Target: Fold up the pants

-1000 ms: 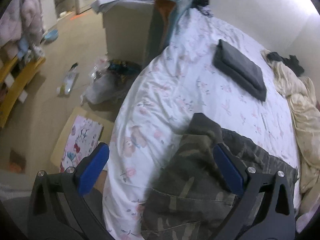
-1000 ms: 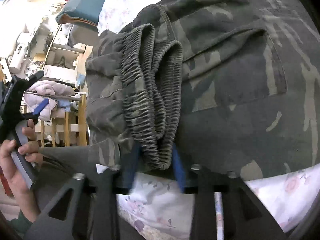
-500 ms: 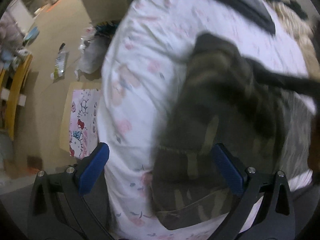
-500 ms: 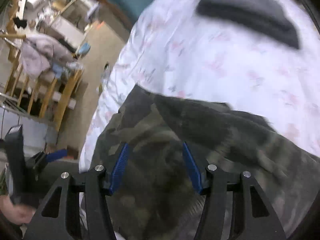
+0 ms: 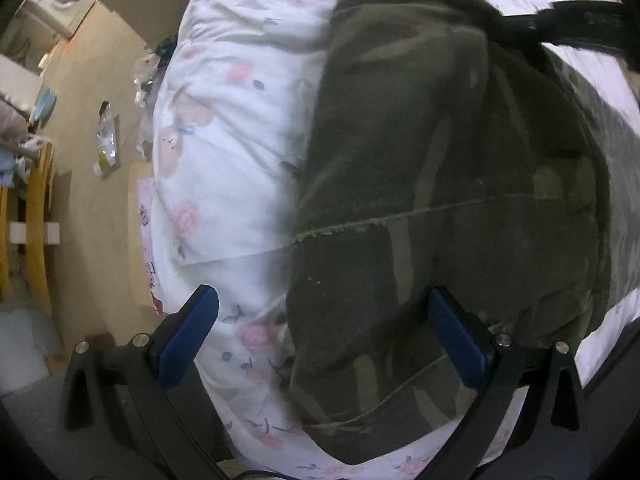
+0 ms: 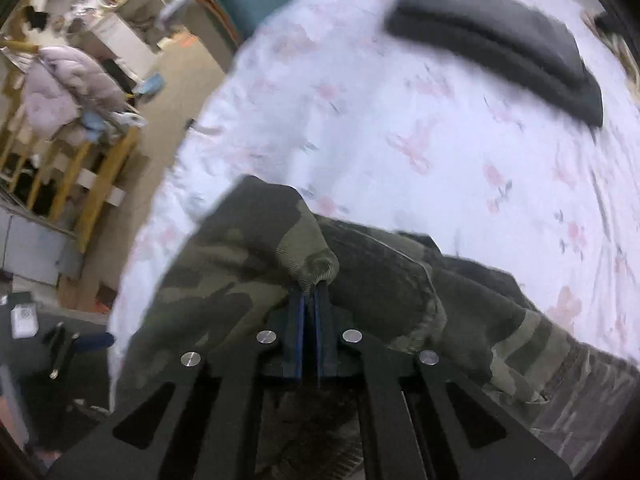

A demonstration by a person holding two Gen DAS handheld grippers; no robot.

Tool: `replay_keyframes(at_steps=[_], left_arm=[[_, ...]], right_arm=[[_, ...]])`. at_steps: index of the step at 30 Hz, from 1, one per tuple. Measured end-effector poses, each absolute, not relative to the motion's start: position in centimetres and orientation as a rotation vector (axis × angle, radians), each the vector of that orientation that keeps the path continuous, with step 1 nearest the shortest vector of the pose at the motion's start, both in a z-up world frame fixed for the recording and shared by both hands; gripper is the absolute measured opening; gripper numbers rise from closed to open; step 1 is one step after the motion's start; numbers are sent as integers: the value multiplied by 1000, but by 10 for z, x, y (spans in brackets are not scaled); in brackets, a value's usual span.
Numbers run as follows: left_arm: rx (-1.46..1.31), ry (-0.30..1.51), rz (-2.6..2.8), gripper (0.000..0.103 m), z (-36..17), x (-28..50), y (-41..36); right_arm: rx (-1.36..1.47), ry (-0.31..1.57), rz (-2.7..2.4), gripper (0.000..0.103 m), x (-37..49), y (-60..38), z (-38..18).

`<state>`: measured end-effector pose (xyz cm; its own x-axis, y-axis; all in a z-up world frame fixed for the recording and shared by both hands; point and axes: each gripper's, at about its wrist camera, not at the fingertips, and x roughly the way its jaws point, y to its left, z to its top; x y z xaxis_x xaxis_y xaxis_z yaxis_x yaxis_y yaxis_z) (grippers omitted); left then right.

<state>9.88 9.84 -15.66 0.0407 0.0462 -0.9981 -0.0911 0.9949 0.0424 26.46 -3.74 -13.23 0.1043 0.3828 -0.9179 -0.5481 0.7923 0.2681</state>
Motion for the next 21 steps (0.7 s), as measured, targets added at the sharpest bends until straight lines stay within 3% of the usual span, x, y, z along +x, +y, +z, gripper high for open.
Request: replay_keyframes(at_steps=[3, 4, 5, 6, 7, 12, 14, 15, 17, 21], left_arm=[[-40, 1520, 104, 102, -154, 98, 98], [-52, 1515, 107, 102, -153, 98, 99], [-60, 1507, 113, 102, -151, 98, 101], [-64, 1500, 116, 102, -149, 98, 103], [-73, 1483, 123, 102, -145, 99, 105], [-152, 1367, 165, 102, -116, 108, 119], [-182, 1322, 186, 102, -104, 111, 125], [-203, 1302, 193, 102, -98, 113, 127], [-249, 1283, 189, 102, -91, 116, 131], [-292, 1262, 193, 102, -86, 116, 134]], right_arm=[[-201, 1252, 671, 9, 256, -38, -122], [-197, 1240, 669, 18, 254, -41, -116], [-198, 1216, 655, 35, 252, -47, -108], [-199, 1187, 634, 42, 250, -52, -101], [-194, 1152, 609, 43, 244, -59, -92], [-81, 1175, 756, 39, 202, -66, -79], [-191, 1201, 692, 21, 190, -56, -96], [-267, 1229, 618, 19, 190, -53, -113], [-344, 1245, 523, 18, 190, -55, -145], [-190, 1230, 525, 19, 186, -75, -123]])
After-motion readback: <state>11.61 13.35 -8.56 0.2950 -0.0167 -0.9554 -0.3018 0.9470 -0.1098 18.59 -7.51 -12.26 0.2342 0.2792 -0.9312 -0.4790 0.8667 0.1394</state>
